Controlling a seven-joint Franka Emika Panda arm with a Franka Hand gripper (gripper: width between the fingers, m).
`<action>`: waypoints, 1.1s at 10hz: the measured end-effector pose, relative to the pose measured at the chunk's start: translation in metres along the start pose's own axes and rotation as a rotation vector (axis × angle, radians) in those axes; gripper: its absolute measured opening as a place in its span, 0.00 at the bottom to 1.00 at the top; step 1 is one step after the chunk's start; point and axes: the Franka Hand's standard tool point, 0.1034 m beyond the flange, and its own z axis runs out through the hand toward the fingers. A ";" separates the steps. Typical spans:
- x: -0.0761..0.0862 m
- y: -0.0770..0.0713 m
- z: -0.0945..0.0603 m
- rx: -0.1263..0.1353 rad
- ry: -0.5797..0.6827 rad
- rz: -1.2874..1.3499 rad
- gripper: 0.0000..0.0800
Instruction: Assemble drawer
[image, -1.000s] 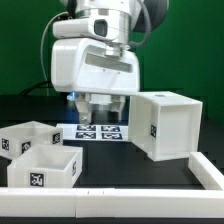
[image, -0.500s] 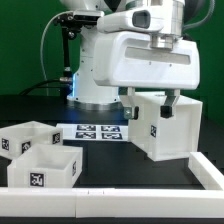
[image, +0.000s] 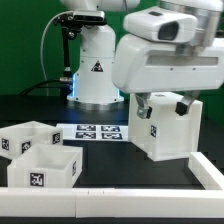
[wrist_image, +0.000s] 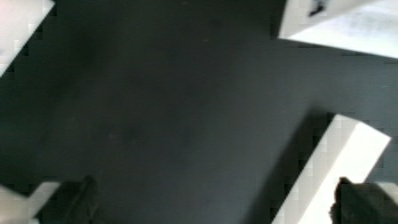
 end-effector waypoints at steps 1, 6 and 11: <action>0.002 -0.003 0.002 0.017 -0.059 0.022 0.81; -0.009 -0.003 0.016 0.054 -0.310 0.090 0.81; -0.012 -0.005 0.027 0.054 -0.339 0.146 0.81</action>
Offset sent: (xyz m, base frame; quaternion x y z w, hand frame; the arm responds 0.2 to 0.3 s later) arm 0.0000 0.0000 0.0000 0.0000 -0.1296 0.0000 0.9916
